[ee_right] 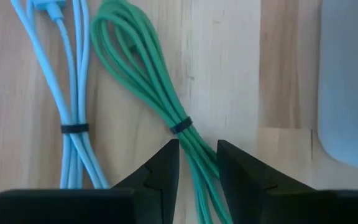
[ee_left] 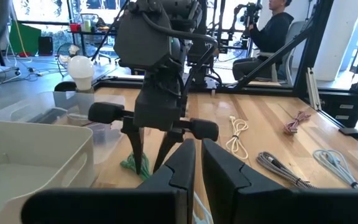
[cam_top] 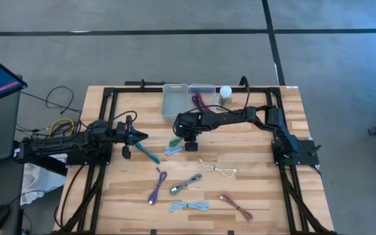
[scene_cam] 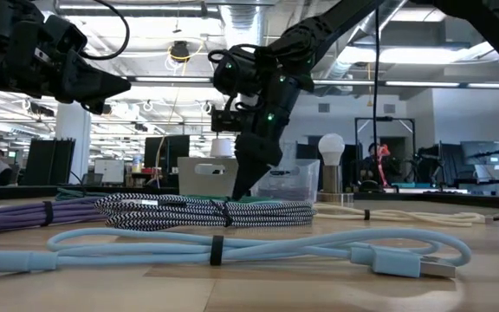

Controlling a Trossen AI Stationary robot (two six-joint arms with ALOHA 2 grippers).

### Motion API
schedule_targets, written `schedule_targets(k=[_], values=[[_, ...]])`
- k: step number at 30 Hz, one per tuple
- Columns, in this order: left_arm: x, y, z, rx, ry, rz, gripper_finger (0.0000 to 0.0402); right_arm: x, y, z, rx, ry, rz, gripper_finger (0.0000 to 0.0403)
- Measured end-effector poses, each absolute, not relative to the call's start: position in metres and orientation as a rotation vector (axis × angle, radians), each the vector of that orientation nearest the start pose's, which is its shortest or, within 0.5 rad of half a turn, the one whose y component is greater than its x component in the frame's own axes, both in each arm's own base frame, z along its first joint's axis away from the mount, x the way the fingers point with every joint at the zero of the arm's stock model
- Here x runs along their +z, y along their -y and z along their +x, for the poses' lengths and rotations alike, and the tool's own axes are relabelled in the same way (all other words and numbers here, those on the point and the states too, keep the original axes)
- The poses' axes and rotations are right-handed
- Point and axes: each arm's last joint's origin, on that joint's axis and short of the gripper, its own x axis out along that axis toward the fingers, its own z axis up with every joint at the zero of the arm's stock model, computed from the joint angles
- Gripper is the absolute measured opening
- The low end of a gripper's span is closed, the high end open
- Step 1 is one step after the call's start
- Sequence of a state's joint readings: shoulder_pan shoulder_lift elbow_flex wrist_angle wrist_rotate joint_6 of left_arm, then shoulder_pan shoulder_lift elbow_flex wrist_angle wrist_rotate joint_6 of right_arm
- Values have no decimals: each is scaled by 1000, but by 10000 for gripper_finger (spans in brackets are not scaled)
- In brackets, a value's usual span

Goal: Pick & Place USB Port
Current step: Put the green charger cable into the white bin

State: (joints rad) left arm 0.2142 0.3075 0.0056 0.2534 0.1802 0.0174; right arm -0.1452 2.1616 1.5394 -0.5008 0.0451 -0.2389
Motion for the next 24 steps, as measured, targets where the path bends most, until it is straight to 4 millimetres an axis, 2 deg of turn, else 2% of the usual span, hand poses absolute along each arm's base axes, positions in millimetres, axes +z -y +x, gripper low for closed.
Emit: schedule_targets(k=[3, 8, 18, 24], values=[[163, -20, 115, 34, -48, 8, 27, 143, 65, 438, -32, -1129, -154, 82], [163, -20, 115, 34, -48, 8, 27, 142, 65, 437, -18, -1139, -150, 12], [163, -20, 115, 34, -47, 8, 27, 142, 51, 440, 21, -1149, -181, 1], [163, -20, 115, 34, -47, 8, 27, 152, 46, 445, 44, -1144, -182, 0]])
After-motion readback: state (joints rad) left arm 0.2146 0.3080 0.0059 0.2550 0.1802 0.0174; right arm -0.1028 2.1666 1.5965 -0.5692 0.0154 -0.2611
